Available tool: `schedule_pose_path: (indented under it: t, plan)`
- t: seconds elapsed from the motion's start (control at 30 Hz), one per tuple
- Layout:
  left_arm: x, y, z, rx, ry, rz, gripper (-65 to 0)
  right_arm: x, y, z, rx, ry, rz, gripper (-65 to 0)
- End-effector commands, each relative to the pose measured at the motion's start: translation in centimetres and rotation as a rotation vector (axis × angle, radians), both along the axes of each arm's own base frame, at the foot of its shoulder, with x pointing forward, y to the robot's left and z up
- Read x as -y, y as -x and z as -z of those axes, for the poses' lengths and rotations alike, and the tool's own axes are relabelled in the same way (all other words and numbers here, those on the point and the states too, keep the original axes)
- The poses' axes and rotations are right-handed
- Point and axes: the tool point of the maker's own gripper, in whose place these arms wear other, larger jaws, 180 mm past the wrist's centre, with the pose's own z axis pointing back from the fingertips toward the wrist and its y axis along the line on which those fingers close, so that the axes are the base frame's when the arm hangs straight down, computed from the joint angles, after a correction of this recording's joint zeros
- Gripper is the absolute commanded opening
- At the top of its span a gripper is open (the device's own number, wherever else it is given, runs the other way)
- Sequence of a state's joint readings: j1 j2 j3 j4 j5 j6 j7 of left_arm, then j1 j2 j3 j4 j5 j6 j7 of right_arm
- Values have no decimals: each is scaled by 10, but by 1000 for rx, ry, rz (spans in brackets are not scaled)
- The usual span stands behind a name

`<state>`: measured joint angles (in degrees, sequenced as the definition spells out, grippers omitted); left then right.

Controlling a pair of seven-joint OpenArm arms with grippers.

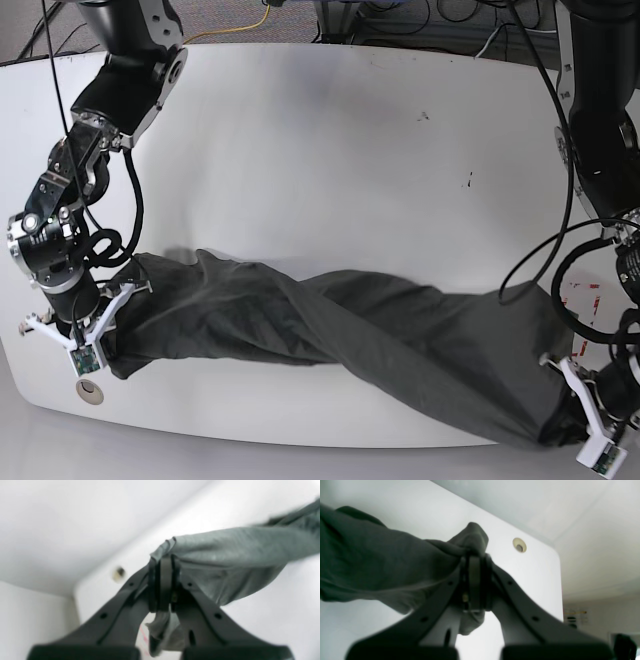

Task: Layout the t-shirt on the table in an organized manner, then fold the t-shirt properly
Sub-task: 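Pull the left gripper away from the right, stretching the shirt again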

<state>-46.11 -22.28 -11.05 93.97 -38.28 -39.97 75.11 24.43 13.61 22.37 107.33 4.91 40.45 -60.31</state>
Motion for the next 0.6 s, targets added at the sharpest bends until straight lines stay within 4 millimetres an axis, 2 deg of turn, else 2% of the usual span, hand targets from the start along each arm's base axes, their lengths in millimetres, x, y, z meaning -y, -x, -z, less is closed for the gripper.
schedule_pose_path:
  t: [0.0, 0.27, 0.57]
  plan:
    - [-11, 0, -49, 119, 4, -25, -650, 3, -17, -31, 71, 5, -11, -650]
    - [-16, 4, -114, 260, 8, -36, -650, 11, -50, -68, 105, 4, -19, -650]
    - [-35, 5, -161, 326, 29, -64, -650, 14, -78, -124, 165, 13, -35, -650]
